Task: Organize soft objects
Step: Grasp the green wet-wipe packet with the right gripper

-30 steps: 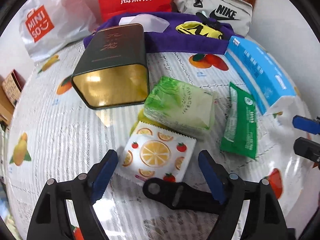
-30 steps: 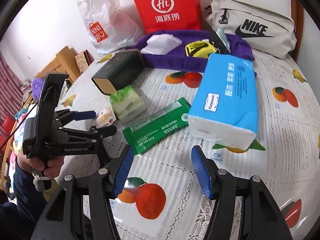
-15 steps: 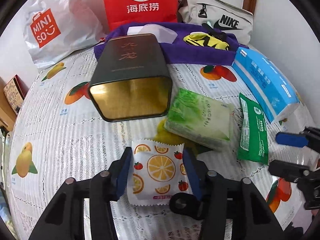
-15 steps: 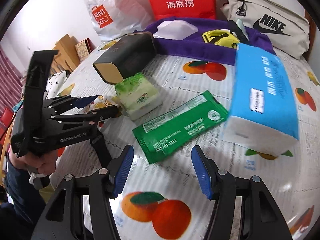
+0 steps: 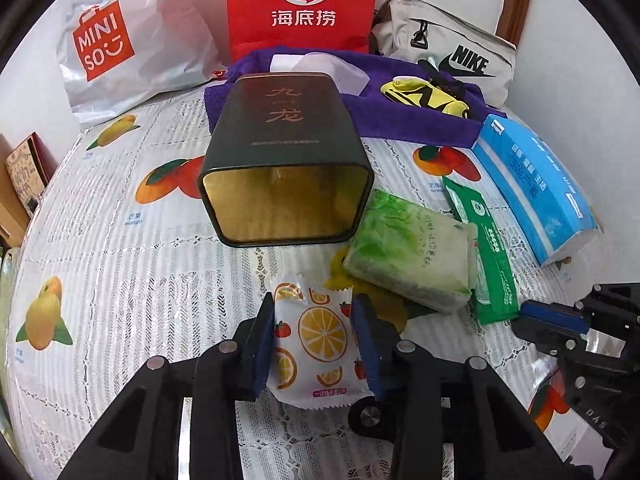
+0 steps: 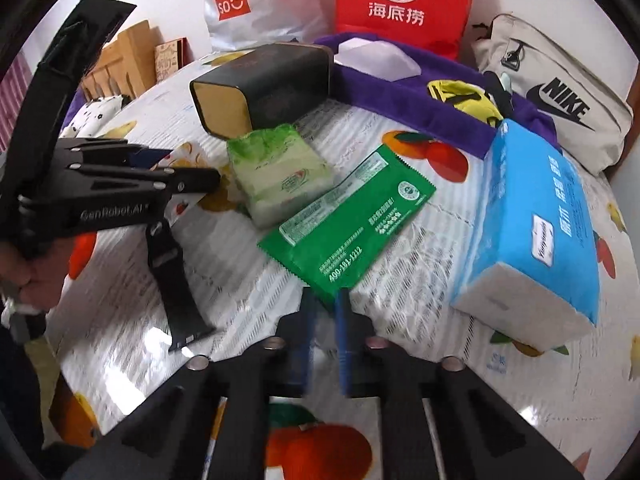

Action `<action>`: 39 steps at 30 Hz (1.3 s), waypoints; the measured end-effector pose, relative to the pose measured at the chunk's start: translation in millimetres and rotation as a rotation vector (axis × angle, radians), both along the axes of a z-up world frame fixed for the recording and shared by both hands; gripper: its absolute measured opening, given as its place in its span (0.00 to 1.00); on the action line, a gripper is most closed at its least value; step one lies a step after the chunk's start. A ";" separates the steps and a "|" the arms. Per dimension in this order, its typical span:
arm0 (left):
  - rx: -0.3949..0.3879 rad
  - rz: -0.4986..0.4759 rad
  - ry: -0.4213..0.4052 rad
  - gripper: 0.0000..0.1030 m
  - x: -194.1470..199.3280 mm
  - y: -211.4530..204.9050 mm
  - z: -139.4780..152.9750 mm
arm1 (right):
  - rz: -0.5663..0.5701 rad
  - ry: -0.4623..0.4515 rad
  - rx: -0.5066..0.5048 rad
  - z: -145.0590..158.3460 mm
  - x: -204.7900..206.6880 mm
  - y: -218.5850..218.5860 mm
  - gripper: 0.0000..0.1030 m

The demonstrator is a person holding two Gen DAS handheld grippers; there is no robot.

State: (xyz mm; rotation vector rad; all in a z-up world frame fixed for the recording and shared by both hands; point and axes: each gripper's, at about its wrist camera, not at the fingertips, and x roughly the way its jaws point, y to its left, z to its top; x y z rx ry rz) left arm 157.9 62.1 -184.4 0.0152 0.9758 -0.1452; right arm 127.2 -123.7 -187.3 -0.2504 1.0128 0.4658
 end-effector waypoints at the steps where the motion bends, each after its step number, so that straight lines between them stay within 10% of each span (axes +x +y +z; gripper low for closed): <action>1: -0.004 0.002 0.000 0.34 0.0 0.4 0.0 | -0.003 0.002 0.001 0.5 -0.7 -3.4 0.08; 8: -0.006 0.009 0.006 0.35 1.1 0.4 0.2 | -0.037 0.034 -0.004 8.3 -5.4 -20.4 0.09; 13: -0.010 0.014 0.003 0.38 1.4 -0.1 0.2 | -0.054 0.066 0.112 11.8 -2.7 -21.3 0.53; 35: -0.045 -0.010 0.001 0.37 2.4 3.7 -0.2 | -0.270 -0.020 0.069 -8.2 42.3 16.3 0.69; 39: -0.047 -0.009 0.001 0.37 2.4 3.5 -0.1 | -0.245 -0.050 0.039 -8.9 38.7 16.2 0.55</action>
